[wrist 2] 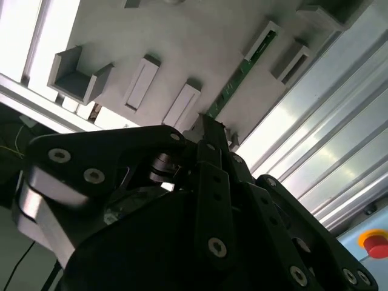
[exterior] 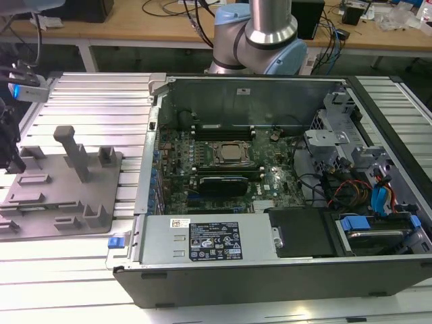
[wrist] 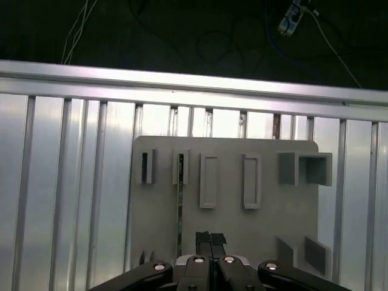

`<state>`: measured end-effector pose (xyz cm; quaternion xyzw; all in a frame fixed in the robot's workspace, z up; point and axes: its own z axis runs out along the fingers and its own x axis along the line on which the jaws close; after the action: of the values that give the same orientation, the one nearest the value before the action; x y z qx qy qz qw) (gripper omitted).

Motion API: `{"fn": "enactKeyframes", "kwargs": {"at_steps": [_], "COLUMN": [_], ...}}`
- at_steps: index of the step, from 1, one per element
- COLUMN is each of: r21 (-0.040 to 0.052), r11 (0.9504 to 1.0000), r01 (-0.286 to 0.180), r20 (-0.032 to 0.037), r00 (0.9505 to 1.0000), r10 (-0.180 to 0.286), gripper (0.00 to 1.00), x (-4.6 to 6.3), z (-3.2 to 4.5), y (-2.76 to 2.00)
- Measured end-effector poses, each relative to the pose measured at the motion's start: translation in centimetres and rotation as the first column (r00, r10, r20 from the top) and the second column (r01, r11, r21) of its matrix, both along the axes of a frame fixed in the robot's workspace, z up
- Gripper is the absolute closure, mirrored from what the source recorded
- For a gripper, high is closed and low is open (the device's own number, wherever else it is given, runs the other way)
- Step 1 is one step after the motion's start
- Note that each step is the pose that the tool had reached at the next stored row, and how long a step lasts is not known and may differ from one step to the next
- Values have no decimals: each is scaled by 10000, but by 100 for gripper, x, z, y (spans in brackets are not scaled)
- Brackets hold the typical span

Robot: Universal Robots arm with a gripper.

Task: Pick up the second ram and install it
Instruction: 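Pick up the second ram and move it above second insertion slot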

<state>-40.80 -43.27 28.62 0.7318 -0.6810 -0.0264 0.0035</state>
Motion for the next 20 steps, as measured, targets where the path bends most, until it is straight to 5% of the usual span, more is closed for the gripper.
{"fn": "enactKeyframes", "kwargs": {"at_steps": [13, 20], "r21": [1, 2], "r11": [10000, 10000], "r01": [-91, -90], "r20": [-3, -2], "r00": [10000, 10000], "r10": [91, 90], "gripper": [92, 92], "x": [-93, -95], "z": [-304, -396], "y": [-26, -115]}}
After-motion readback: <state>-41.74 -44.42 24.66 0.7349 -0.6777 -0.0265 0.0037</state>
